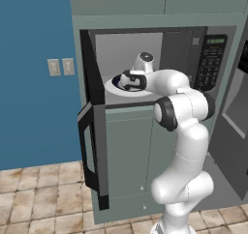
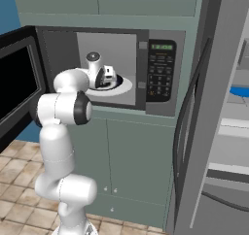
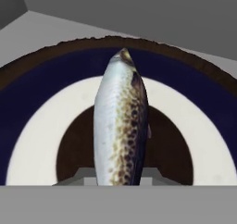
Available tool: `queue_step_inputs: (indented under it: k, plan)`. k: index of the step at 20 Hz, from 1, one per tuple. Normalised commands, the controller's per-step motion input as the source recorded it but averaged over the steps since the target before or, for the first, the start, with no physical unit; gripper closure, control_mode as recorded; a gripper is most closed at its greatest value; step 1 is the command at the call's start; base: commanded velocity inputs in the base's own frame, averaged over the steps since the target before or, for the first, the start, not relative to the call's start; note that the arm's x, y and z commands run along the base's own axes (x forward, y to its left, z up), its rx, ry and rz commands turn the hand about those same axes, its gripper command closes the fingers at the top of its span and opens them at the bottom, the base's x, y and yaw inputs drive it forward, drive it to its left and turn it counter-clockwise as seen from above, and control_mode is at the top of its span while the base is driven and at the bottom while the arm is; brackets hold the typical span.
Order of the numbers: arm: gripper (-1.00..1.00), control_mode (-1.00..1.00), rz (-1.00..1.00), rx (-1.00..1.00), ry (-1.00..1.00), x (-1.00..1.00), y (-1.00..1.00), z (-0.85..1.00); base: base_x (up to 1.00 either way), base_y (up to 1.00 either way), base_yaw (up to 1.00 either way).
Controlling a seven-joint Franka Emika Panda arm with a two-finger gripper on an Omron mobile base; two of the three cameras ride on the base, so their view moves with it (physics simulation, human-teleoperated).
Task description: Transport the fish from the fridge to the microwave and turn on the microwave.
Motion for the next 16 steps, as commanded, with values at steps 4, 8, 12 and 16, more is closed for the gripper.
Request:
queue_step_inputs:
  k: [4, 8, 12, 16]
  plan:
    - [-1.00, -1.00, 0.02, 0.00, 0.00, 0.00, -0.03, -0.01, 0.00, 0.00, 0.00]
    - [-1.00, -1.00, 0.02, -0.01, 0.00, 0.00, -0.02, -0.02, 0.00, 0.00, 0.00]
    - [-1.00, -1.00, 0.02, 0.00, 0.00, -0.02, -0.09, 0.00, 0.00, 0.00, 0.00]
    - [-1.00, -1.00, 0.01, 0.00, 0.00, -0.03, -0.09, 0.02, 0.00, 0.00, 0.00]
